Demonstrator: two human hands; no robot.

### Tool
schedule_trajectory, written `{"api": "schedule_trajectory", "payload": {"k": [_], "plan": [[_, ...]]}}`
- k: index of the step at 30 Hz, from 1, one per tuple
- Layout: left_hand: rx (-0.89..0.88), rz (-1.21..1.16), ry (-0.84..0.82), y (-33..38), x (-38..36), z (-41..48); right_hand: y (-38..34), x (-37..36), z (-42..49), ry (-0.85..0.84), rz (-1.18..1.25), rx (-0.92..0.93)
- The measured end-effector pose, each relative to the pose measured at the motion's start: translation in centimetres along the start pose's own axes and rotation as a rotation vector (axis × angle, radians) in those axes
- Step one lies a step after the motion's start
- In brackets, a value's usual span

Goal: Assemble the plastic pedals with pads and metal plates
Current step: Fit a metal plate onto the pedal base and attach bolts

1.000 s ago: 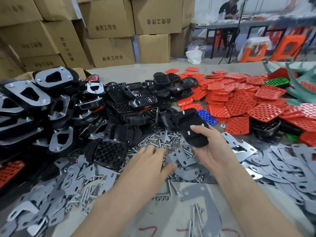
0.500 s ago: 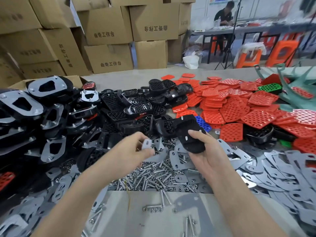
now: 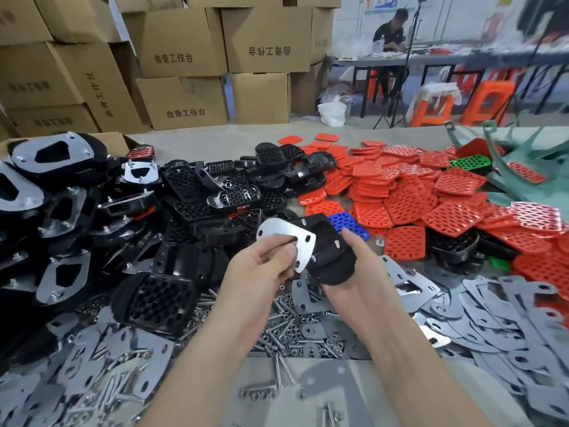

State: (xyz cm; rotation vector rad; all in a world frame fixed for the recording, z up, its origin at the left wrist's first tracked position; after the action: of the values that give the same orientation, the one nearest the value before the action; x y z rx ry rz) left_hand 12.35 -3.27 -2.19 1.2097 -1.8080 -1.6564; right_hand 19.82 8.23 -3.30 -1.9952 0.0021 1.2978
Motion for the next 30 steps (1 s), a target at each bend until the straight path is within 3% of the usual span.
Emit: {"api": "schedule_trajectory", "payload": {"k": [4, 9, 23, 30], "plan": [[-0.184, 0.237, 0.0, 0.4, -0.6, -0.2, 0.5, -0.2, 0.0, 0.015, -0.051, 0.014], [-0.277, 0.422, -0.004, 0.9, -1.0, -0.5, 0.9, -0.6, -0.1, 0.035, -0.122, 0.019], [-0.275, 0.54, 0.058, 0.0, -0.5, -0.7, 1.0, -0.6, -0.1, 0.043, -0.159, 0.035], [-0.211, 0.456, 0.037, 0.1, -0.3, -0.7, 0.8, -0.6, -0.7, -0.176, -0.194, 0.08]]}}
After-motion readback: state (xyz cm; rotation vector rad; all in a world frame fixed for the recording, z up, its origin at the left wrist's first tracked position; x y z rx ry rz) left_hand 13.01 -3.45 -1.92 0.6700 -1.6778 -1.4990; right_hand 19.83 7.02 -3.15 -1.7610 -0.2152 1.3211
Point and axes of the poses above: each hand's wrist, its own z-axis towards the middle knuckle, its own x-axis out of the back of the hand, y = z × x, the point moved 2 cm from there along z, towards the middle knuckle, and after that the axes turned 7 degrees about x, right-handed, at the moved point
